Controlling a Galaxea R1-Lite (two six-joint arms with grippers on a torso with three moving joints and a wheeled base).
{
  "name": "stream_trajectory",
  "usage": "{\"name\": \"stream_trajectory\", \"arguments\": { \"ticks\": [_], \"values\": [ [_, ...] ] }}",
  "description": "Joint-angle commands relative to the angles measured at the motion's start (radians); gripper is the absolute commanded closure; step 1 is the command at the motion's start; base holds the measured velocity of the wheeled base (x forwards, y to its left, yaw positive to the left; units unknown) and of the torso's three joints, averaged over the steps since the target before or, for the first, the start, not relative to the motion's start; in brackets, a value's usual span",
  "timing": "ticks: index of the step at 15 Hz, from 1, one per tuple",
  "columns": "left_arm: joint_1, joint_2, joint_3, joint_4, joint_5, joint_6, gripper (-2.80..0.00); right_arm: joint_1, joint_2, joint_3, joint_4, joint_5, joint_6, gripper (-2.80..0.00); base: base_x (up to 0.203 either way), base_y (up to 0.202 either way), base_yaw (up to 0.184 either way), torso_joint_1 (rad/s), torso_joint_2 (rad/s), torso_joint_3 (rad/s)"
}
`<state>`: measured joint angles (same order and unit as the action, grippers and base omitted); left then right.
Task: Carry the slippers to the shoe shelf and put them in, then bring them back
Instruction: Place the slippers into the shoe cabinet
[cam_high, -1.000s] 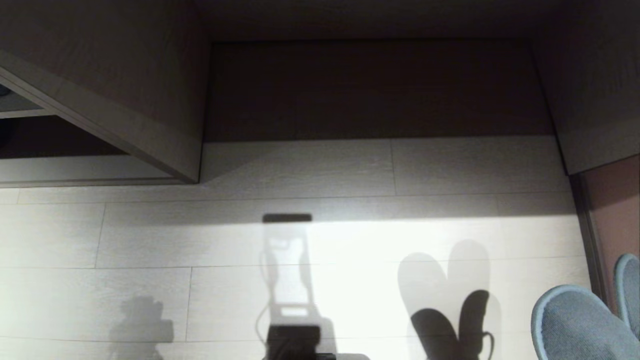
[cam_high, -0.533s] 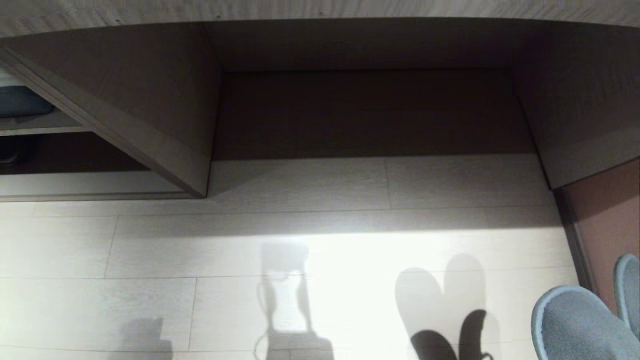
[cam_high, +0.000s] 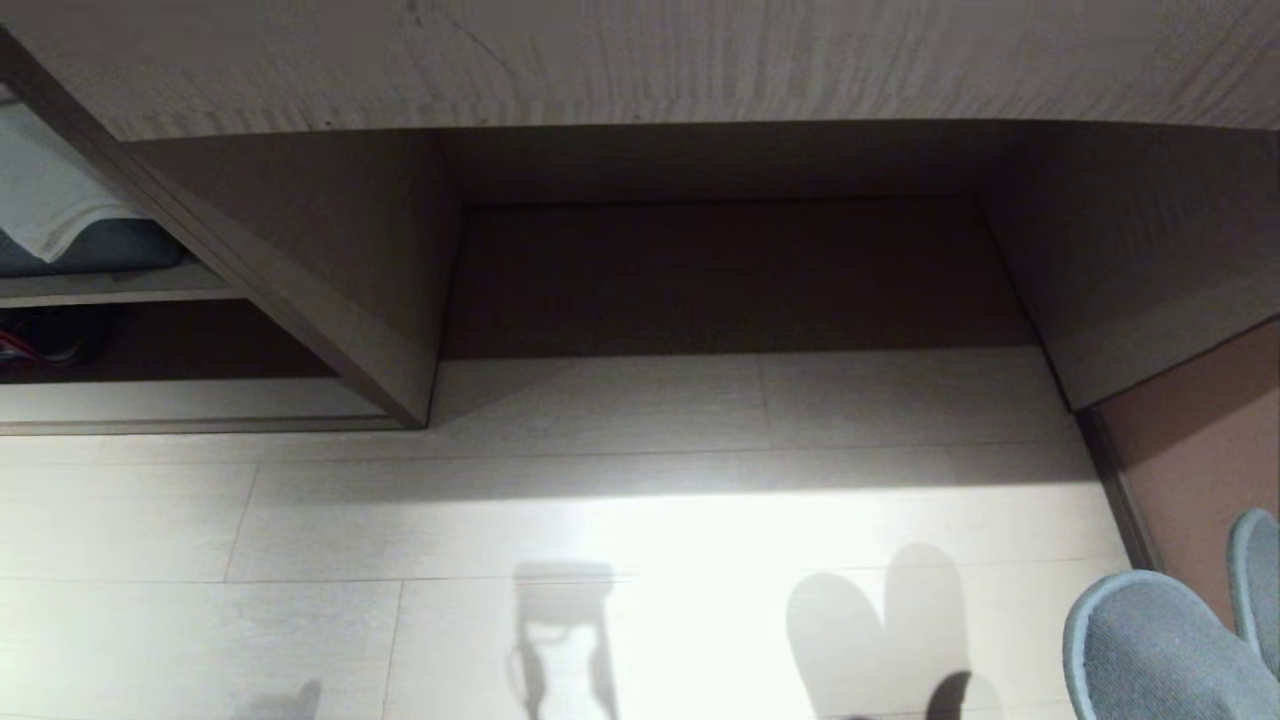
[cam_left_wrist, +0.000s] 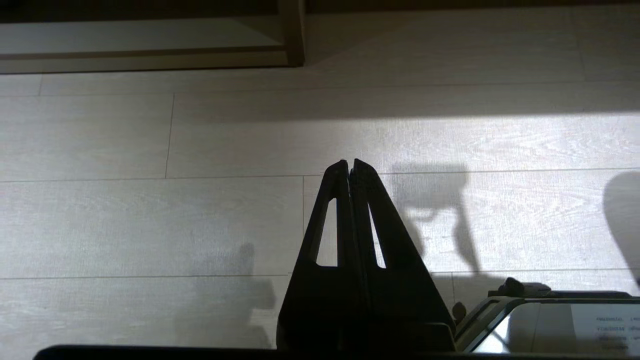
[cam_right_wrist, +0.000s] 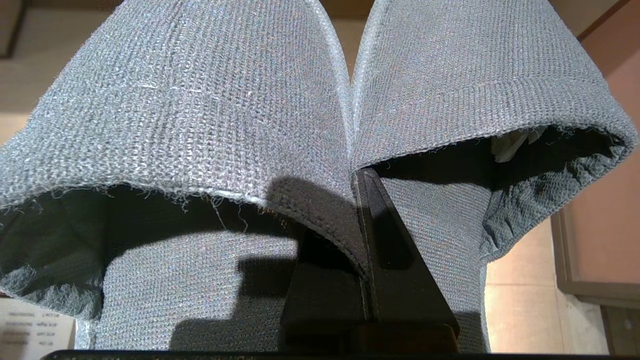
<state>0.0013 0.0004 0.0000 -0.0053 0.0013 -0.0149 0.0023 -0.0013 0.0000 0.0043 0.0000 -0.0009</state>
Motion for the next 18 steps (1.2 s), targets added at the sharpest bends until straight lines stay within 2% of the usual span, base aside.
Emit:
{"name": "stream_trajectory", "arguments": {
  "ticks": [1,18],
  "values": [
    [0.0,0.001,0.0,-0.001,0.0,0.0,0.0,0.001,0.001,0.0,0.0,0.0,-0.001,0.0,0.0,0.0,0.0,-0.004,0.01,0.19],
    [0.0,0.001,0.0,-0.001,0.0,0.0,0.0,0.001,0.001,0.0,0.0,0.0,-0.001,0.0,0.0,0.0,0.0,0.002,0.0,0.201]
  ]
}}
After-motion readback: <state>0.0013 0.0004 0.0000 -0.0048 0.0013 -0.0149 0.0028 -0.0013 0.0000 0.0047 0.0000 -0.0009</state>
